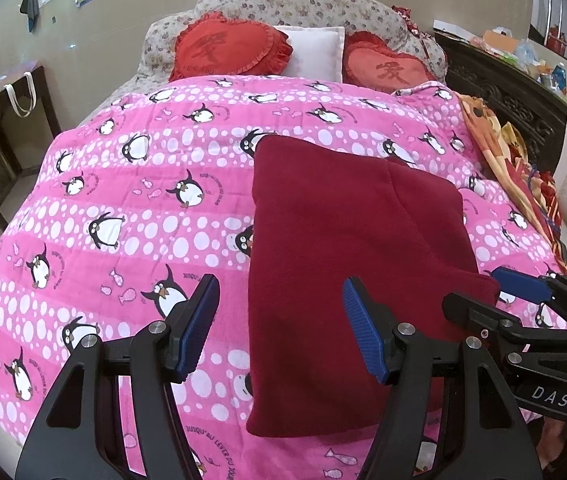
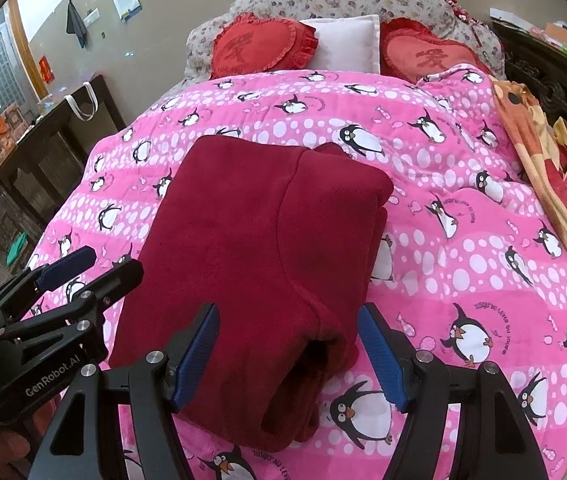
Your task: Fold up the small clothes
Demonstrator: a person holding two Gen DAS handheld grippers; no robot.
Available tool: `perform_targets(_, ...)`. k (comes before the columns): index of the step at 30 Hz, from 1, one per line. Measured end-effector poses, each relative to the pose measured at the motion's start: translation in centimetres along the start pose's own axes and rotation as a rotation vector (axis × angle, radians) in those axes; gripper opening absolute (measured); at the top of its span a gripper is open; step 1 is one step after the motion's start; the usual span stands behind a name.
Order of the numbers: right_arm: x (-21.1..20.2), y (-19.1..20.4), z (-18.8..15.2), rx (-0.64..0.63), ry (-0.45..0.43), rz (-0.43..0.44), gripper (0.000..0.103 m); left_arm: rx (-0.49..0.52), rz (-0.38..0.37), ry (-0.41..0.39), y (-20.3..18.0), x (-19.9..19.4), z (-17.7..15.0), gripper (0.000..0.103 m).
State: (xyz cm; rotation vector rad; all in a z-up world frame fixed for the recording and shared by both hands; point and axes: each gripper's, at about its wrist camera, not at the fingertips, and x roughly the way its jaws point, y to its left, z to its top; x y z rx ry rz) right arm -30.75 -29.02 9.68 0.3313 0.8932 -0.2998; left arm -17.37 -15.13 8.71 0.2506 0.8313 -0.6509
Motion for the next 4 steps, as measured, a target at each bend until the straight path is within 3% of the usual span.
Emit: perform_targets(4,0.3,-0.6,0.1,0.004,0.004,-0.008,0.069,-0.026,0.002,0.005,1.5,0.5,0.5,0.064)
